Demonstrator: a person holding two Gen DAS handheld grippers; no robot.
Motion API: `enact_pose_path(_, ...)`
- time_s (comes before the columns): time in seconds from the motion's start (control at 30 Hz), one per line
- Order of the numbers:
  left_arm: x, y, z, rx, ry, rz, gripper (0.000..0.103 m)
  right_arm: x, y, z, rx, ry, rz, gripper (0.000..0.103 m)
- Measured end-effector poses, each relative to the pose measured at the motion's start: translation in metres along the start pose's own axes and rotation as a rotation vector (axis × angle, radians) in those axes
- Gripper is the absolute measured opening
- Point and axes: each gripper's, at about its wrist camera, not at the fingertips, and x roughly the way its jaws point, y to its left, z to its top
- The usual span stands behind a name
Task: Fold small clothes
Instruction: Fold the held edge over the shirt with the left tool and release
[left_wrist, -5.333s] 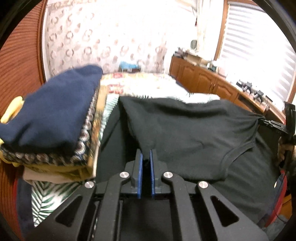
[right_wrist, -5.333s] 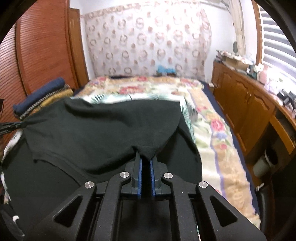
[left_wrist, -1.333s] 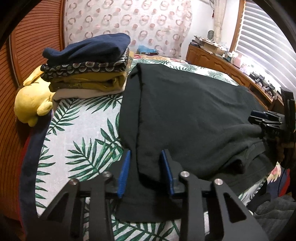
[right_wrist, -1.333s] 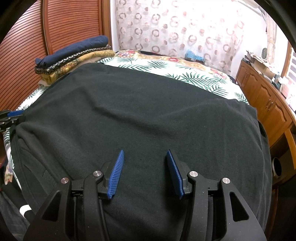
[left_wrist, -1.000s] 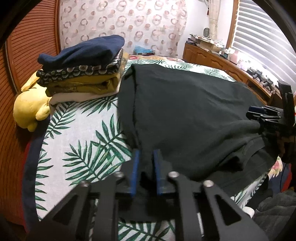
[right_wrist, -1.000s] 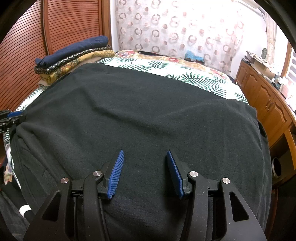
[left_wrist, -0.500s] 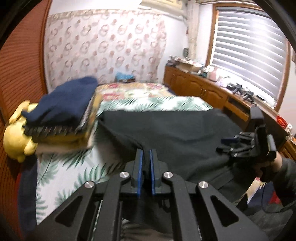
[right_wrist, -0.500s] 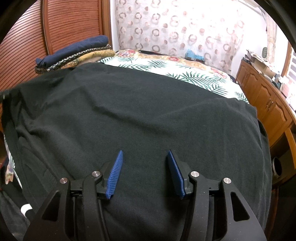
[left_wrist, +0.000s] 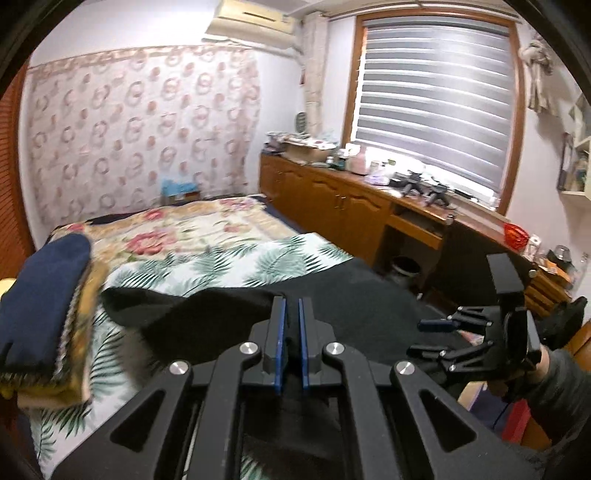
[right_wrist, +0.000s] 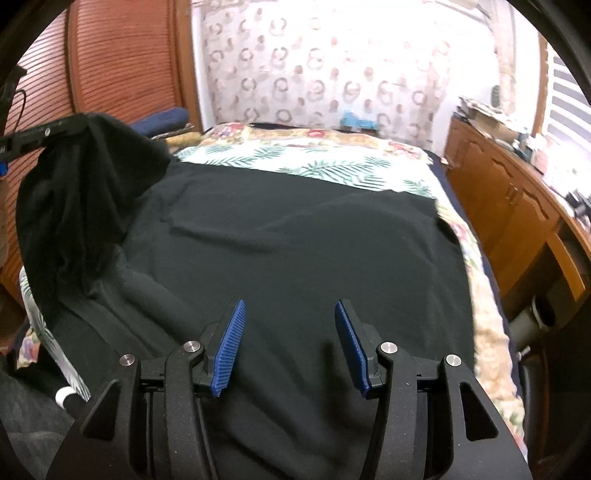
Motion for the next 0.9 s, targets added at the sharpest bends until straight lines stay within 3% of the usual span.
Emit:
enact_pose_path(0.37, 0.023, -0.067, 0.039, 0.076, 0.001, -0.138, 0.003, -0.041, -0.033, -0.007, 0.073, -0.067, -0.062, 0.051)
enact_pose_path(0.47, 0.036, -0.073, 0.033, 0.076, 0.069, -0.171, 0.006, -0.051, -0.037, -0.005, 0.077, -0.088, -0.072, 0.051)
enact_pose_path(0.53, 0.043, -0.074, 0.027, 0.086, 0.091, -0.137, 0.009, -0.052, -0.038, -0.005, 0.077, -0.089, -0.071, 0.051)
enact_pose_path(0.6, 0.047, -0.07, 0.018, 0.084, 0.112, -0.102, 0.024, -0.049, -0.037, -0.006, 0.076, -0.082, -0.069, 0.051)
enact_pose_path(0.83, 0.041, -0.052, -0.005, 0.065, 0.127, -0.051, 0.043, -0.045, -0.035, -0.004, 0.071, -0.076, -0.057, 0.051)
enact_pose_path(0.9, 0.037, -0.044, -0.011, 0.049, 0.13, -0.049, 0.058, -0.043, -0.031, -0.001, 0.061, -0.076, -0.047, 0.051)
